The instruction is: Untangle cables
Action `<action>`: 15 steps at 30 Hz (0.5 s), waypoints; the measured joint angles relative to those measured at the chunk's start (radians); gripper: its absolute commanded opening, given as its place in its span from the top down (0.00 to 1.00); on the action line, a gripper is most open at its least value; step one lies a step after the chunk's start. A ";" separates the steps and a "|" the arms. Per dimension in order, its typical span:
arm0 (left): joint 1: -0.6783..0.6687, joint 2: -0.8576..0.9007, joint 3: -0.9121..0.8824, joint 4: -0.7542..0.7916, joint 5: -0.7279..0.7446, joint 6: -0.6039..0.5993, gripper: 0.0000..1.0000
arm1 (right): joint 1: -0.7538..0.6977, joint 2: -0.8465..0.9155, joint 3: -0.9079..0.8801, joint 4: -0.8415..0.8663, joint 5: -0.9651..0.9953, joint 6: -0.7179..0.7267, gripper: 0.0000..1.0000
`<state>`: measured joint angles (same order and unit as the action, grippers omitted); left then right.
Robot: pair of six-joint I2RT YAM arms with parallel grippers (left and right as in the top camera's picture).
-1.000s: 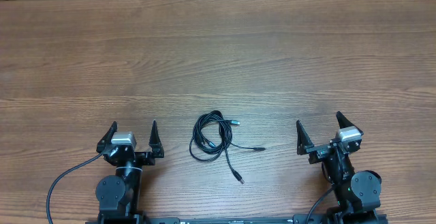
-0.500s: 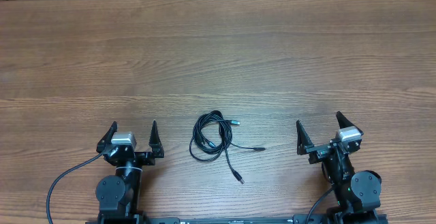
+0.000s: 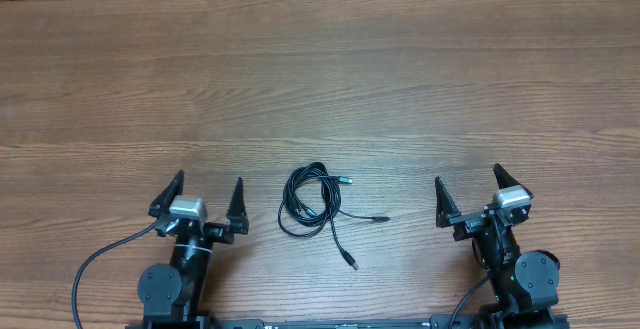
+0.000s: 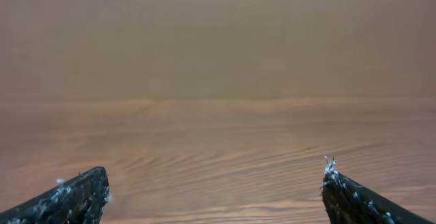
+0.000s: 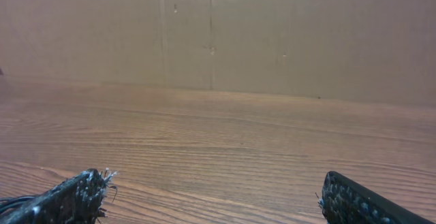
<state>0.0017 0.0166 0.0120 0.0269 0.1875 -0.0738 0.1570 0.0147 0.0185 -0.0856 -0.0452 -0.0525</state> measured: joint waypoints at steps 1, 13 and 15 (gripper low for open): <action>0.000 0.000 0.004 -0.002 0.012 0.000 0.00 | 0.000 0.000 0.000 0.000 0.000 0.000 0.00; 0.000 0.024 0.316 -0.249 0.018 0.021 0.00 | 0.000 0.000 0.000 0.000 0.000 0.000 0.00; 0.000 0.061 0.378 -0.312 0.018 0.024 0.01 | 0.000 0.000 0.000 0.000 0.000 0.000 0.00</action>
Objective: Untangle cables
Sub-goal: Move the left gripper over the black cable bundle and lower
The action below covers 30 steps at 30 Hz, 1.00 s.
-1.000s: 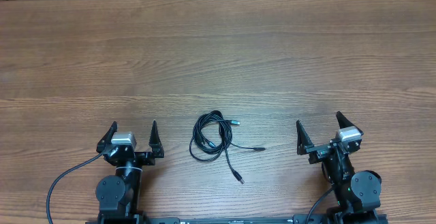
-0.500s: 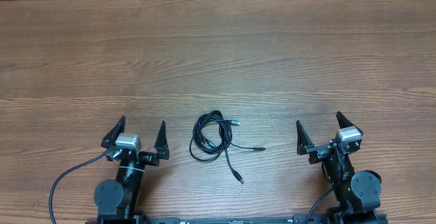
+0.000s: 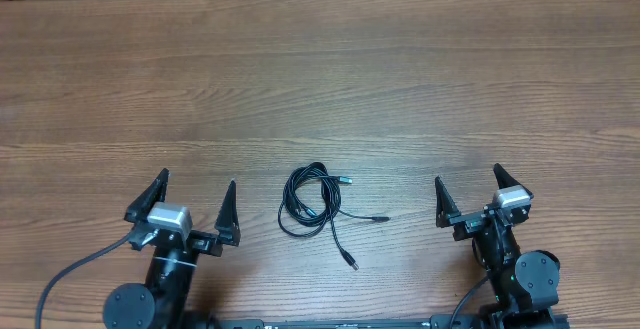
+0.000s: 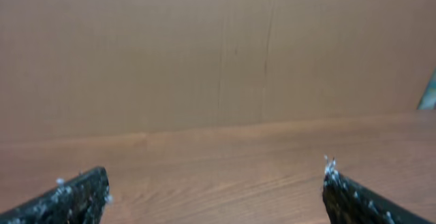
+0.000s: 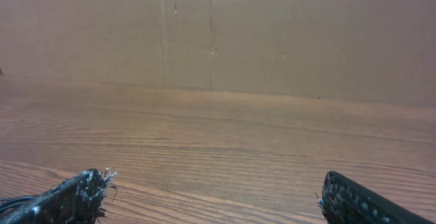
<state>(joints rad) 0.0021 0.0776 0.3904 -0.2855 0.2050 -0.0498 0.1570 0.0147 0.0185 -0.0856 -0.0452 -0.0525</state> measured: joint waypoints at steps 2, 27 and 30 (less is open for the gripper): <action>0.000 0.046 0.057 -0.055 0.000 0.002 0.00 | 0.000 0.000 0.000 0.001 0.000 0.000 0.00; -0.095 0.962 0.755 -0.765 0.409 -0.102 0.00 | 0.000 0.000 0.000 0.002 0.000 0.000 0.00; -0.144 1.042 0.755 -0.757 0.429 -0.161 0.00 | 0.000 0.000 0.000 0.002 0.000 0.000 0.00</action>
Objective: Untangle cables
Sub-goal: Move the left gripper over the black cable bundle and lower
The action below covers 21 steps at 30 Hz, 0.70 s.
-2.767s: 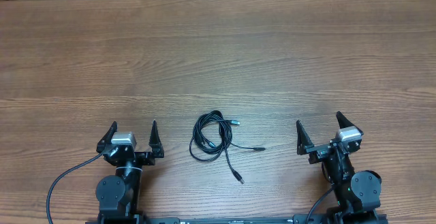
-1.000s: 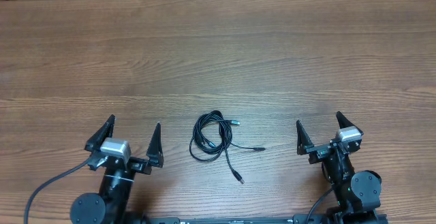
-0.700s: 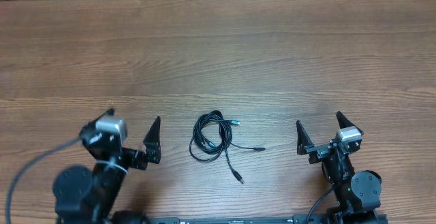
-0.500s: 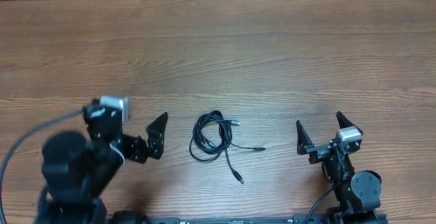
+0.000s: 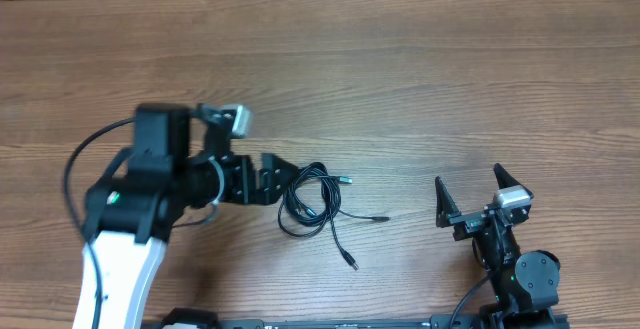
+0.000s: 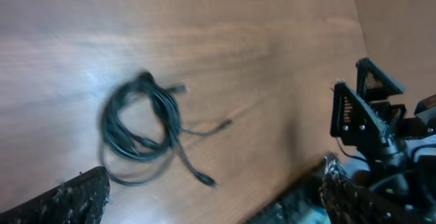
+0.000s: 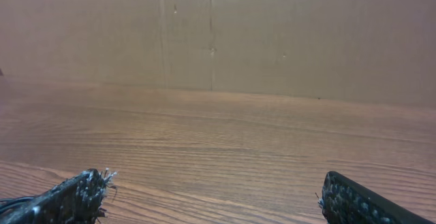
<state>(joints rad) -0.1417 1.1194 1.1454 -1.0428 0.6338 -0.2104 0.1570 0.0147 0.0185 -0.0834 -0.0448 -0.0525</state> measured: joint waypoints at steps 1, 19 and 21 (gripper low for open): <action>-0.017 0.034 0.000 0.002 0.005 -0.026 0.00 | 0.000 0.000 0.000 0.000 0.000 0.000 0.00; -0.152 0.549 0.000 0.058 -0.134 -0.226 0.33 | 0.000 0.000 0.000 0.000 0.000 0.000 0.00; -0.154 0.578 0.000 0.071 -0.204 -0.236 0.33 | 0.000 0.000 0.000 0.000 0.000 0.000 0.00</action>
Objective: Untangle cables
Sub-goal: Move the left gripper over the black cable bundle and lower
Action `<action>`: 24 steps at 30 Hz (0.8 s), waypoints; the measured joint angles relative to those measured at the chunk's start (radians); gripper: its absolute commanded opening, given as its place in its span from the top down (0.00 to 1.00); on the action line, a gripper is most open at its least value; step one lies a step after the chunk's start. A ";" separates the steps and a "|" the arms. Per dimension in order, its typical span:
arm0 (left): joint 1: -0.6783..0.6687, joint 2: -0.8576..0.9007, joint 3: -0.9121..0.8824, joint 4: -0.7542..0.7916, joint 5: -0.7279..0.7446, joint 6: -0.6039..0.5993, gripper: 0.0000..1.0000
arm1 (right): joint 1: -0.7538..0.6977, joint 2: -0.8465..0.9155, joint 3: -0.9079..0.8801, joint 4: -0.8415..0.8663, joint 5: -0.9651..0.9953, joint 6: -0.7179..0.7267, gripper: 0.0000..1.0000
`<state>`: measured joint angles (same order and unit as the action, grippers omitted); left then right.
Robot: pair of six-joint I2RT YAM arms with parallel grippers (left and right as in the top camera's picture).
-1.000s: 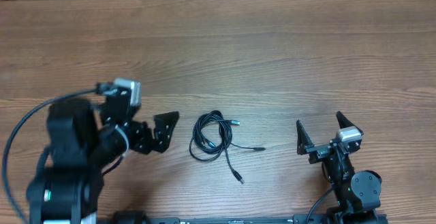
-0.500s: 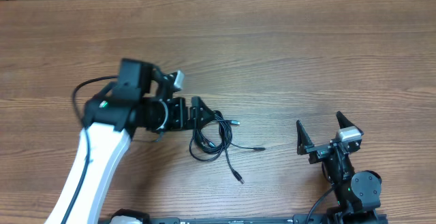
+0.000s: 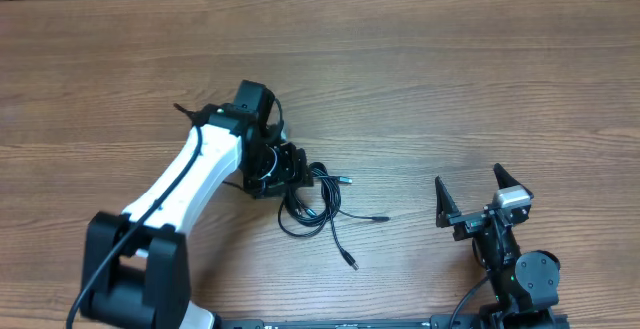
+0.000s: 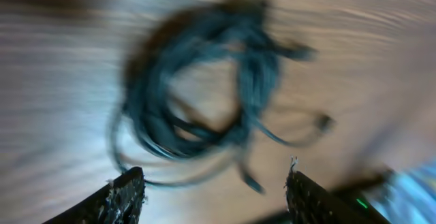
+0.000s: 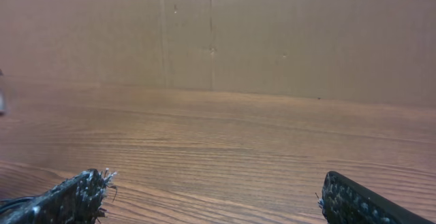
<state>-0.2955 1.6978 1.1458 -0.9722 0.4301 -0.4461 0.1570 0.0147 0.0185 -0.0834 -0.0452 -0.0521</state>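
A black cable (image 3: 303,207) lies coiled in a loose bundle at the table's middle front, three plug ends trailing right and toward the front. My left gripper (image 3: 291,173) hangs open, pointing down over the coil's upper left edge. In the left wrist view the coil (image 4: 255,81) is blurred and fills the frame above the left gripper (image 4: 214,186), with nothing between the fingers. My right gripper (image 3: 470,197) rests open at the front right, away from the cable. The right wrist view shows that gripper (image 5: 211,197) over bare wood, a bit of cable at the lower left corner.
The wooden table (image 3: 420,79) stretches back to a brown cardboard wall (image 5: 272,33). The left arm's white link (image 3: 190,174) reaches diagonally from the front left toward the cable. The right arm's base (image 3: 525,274) sits at the front right edge.
My left gripper has moved right and closer to the cable, from just left of the coil to directly over its upper left edge. It stays open. The cable and right arm are unchanged.
Both grippers were parked open at the front edge, the coil between them. The left arm then shifted slightly left, then stood extended over the table left of the coil, looking down at it. Now it hangs over the coil. The right arm never moved.
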 measured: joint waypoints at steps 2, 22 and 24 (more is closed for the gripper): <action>-0.005 0.024 0.000 0.013 -0.066 -0.005 0.34 | 0.000 0.000 0.000 0.000 0.000 0.000 0.00; -0.109 0.159 0.006 0.100 -0.226 -0.069 0.96 | 0.000 0.000 0.000 0.000 0.000 0.000 0.00; -0.109 0.159 0.020 0.068 -0.232 -0.071 0.96 | 0.000 0.000 0.000 0.000 0.000 -0.001 0.00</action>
<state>-0.4042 1.8572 1.1660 -0.9043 0.1982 -0.5175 0.1570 0.0147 0.0185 -0.0837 -0.0452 -0.0528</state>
